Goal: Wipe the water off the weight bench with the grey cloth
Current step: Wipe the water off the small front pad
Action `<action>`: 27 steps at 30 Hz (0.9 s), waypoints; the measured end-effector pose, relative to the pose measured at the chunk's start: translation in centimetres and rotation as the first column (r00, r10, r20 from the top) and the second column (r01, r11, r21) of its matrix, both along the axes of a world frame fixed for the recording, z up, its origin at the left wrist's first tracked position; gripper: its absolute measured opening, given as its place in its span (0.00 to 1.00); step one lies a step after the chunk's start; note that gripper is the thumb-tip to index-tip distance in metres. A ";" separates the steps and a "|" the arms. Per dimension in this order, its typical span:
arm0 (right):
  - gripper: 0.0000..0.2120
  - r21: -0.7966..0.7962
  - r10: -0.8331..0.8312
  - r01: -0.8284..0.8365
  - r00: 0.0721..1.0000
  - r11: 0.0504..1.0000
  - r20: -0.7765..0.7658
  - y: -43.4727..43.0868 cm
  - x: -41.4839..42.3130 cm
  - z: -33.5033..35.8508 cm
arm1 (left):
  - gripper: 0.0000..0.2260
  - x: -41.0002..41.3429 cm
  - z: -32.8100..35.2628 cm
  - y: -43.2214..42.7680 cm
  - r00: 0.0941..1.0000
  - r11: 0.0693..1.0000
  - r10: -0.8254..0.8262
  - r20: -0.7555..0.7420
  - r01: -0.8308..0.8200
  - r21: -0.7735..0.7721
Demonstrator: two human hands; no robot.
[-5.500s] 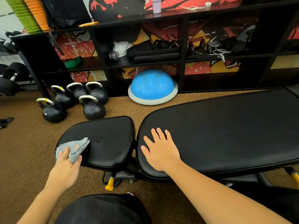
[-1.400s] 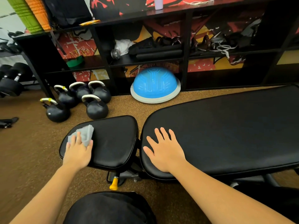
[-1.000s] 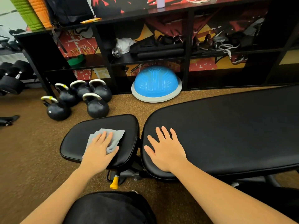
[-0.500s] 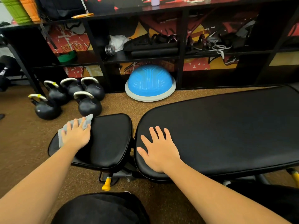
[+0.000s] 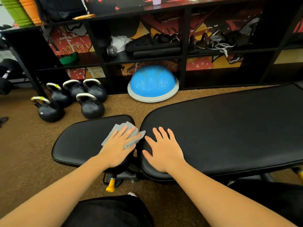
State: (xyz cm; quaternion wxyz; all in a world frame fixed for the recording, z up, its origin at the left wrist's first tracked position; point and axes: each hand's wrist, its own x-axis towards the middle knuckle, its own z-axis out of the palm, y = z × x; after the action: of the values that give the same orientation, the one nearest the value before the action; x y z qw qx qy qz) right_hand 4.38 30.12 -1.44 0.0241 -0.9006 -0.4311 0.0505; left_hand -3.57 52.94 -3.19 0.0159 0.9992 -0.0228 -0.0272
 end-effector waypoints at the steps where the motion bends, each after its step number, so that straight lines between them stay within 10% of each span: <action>1: 0.32 0.008 0.000 0.000 1.000 1.000 -0.002 0.0 0.0 0.0 | 0.23 -1.5 0.3 0.2 0.999 0.998 -0.031 -0.024 0.030 -0.052; 7: 0.31 0.022 0.002 -0.002 1.000 1.000 -0.003 -0.3 -0.1 0.0 | 0.22 -9.2 0.9 4.6 0.968 0.916 0.228 0.107 -0.177 -0.360; 13: 0.31 0.021 -0.009 0.009 1.000 1.000 -0.006 0.0 -0.1 0.1 | 0.25 -8.9 0.4 13.7 0.697 0.669 0.714 0.069 -0.649 -0.363; 18: 0.31 0.019 -0.009 0.009 1.000 1.000 -0.004 0.1 0.2 0.0 | 0.24 -6.5 1.6 12.3 0.327 0.339 0.940 0.100 -0.856 -0.391; 23: 0.31 0.028 -0.004 0.004 1.000 1.000 -0.002 0.1 -0.1 0.1 | 0.21 -7.8 0.8 8.2 -0.108 -0.106 0.993 -0.044 -0.692 -0.714; 27: 0.31 0.021 0.000 0.000 1.000 1.000 0.003 0.1 -0.2 0.1 | 0.15 -6.6 0.3 4.8 -0.198 -0.526 0.849 -0.489 -0.400 -0.751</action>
State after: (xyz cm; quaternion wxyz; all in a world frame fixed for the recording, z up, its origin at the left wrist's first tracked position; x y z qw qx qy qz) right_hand 4.20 30.17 -1.29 0.0331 -0.9002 -0.4318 0.0447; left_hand -10.19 57.76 -2.92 0.4913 0.4398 0.7091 0.2498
